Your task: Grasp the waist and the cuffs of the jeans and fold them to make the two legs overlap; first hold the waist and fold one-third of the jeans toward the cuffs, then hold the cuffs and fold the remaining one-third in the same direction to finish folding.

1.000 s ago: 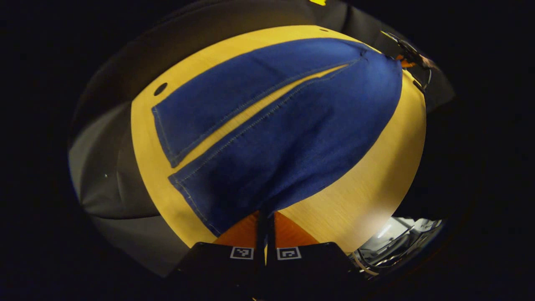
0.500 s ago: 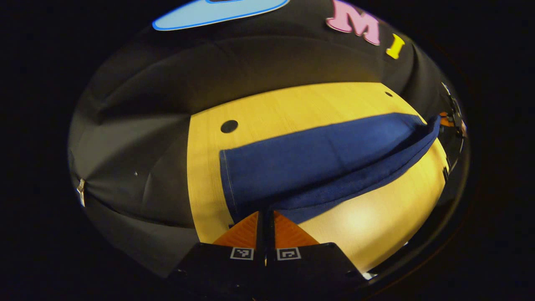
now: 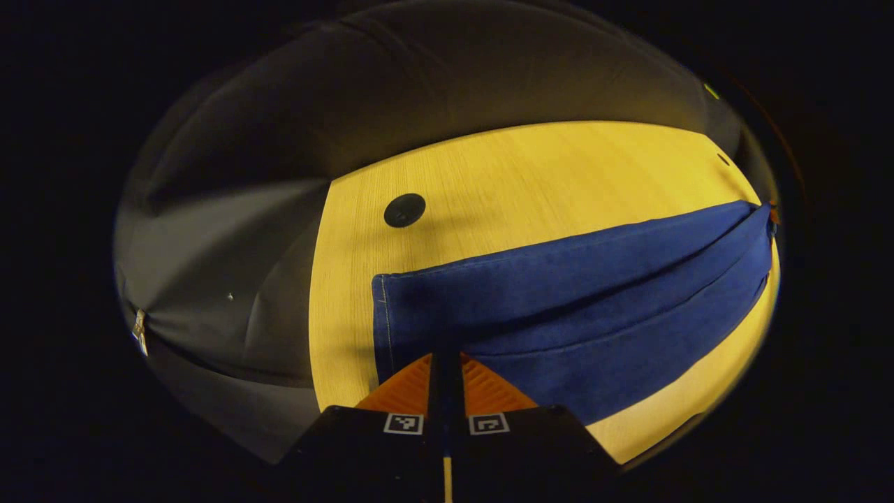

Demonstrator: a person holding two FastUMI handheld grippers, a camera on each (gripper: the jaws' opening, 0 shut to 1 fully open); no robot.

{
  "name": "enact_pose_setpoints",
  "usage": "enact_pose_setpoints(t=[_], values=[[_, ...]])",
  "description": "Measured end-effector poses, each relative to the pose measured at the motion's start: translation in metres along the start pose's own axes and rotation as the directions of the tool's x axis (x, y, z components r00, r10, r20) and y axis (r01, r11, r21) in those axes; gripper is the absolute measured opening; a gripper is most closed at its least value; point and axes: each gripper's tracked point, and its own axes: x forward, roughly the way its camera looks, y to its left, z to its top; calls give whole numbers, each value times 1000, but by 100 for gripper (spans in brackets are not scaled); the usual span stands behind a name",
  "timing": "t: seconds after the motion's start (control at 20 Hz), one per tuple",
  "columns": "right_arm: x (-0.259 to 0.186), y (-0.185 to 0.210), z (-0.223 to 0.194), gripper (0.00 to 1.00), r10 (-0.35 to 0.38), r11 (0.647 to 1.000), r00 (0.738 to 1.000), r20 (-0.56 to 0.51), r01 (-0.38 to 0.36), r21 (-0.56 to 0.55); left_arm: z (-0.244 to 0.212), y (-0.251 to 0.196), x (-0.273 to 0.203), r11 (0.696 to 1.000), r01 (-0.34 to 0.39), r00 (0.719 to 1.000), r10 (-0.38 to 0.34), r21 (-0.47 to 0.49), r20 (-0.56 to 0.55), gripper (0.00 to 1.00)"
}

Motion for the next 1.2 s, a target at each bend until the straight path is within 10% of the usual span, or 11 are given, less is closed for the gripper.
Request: enact_pose_setpoints(t=[0.25, 0.5, 0.65, 0.85, 1.2], values=[[1, -10, 13, 85, 17, 998, 999, 42, -19, 63, -12, 31, 4, 996, -86, 996, 85, -28, -21, 94], [-37, -57, 15, 98, -58, 983, 993, 102, 39, 179, 34, 24, -34, 984, -140, 969, 159, -109, 191, 97], [-72, -77, 14, 98, -90, 938, 986, 140, 37, 346, 59, 4, -72, 981, -37, 940, 99, -189, 327, 98], [-73, -84, -11, 96, -98, 797, 983, 156, -16, 603, 70, -42, -115, 948, 208, 886, -78, -240, 458, 98], [-51, -62, -70, 98, -34, 417, 998, 60, -40, 908, 34, -91, -157, 976, 204, 862, -143, -73, 487, 98]])
